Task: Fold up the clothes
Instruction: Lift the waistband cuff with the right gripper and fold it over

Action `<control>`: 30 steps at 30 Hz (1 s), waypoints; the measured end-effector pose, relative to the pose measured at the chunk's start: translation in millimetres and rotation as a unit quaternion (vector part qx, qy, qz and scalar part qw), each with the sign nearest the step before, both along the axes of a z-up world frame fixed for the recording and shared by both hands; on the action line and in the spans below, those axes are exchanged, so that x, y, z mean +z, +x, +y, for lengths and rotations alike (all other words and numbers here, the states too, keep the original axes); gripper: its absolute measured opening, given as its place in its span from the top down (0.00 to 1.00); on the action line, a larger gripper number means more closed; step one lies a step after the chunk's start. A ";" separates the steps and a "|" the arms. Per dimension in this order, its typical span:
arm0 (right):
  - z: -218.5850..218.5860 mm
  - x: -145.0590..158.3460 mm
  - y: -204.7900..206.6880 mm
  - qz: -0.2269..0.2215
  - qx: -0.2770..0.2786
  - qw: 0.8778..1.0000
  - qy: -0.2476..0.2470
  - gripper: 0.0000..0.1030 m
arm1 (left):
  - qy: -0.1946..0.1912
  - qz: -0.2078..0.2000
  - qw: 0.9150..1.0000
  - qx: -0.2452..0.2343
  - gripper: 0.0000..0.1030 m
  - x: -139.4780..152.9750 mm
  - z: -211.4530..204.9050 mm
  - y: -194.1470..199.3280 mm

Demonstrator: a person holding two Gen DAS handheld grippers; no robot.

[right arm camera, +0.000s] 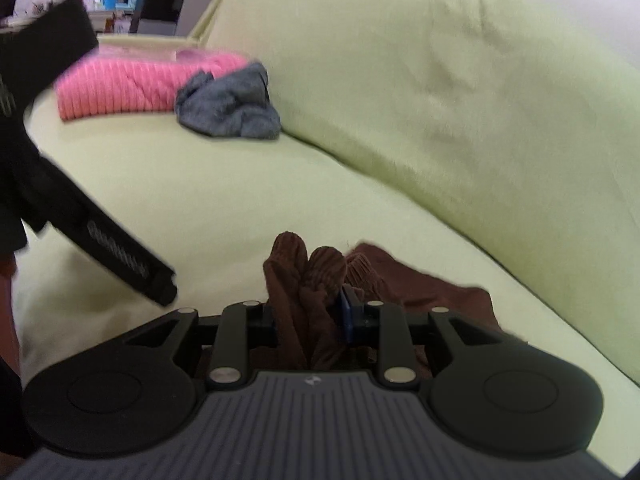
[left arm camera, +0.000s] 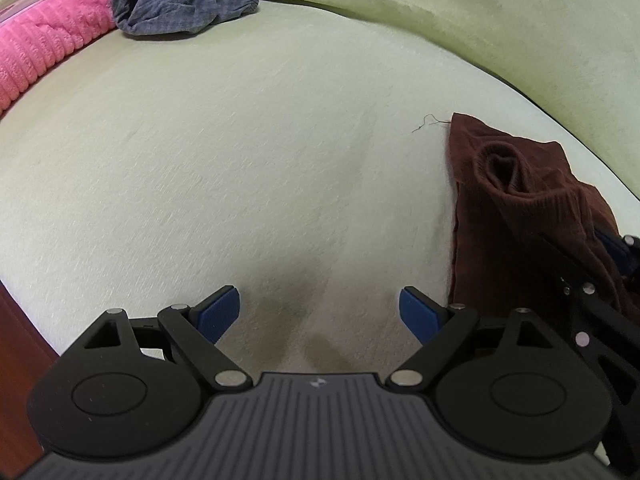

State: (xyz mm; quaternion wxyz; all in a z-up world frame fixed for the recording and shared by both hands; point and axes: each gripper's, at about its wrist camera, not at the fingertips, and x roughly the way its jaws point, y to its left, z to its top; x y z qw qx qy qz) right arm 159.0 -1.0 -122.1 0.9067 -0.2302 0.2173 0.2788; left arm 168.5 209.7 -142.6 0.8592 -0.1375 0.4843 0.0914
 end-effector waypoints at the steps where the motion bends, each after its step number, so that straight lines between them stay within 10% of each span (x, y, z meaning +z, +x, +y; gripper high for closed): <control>1: 3.0 -2.7 0.1 0.001 0.008 1.000 -0.005 0.77 | 0.001 0.001 1.000 -0.002 0.14 0.1 -0.9 0.5; 8: 2.1 -29.7 -6.8 0.026 0.009 0.997 -0.068 0.74 | 0.003 0.006 1.000 -0.001 0.14 -2.6 -2.5 1.3; 10: 5.2 -33.5 -6.9 0.030 0.005 0.995 -0.092 0.51 | 0.005 0.004 1.000 -0.004 0.14 -0.9 -4.3 0.6; 18: -14.8 -9.1 -29.3 0.041 0.011 0.997 -0.070 0.34 | 0.017 -0.008 1.000 0.007 0.14 12.7 2.5 -1.4; 24: -41.7 6.0 -38.4 0.057 -0.006 0.997 -0.045 0.46 | 0.013 -0.014 1.000 0.003 0.14 20.3 -4.6 -4.1; 27: -56.7 24.3 -28.7 0.088 -0.028 0.995 0.038 0.84 | 0.015 -0.016 1.000 -0.001 0.14 22.8 -9.1 -4.9; 30: -59.0 33.2 -5.7 0.108 -0.088 0.987 0.086 0.92 | 0.015 -0.016 1.000 0.000 0.14 25.0 -9.0 -5.3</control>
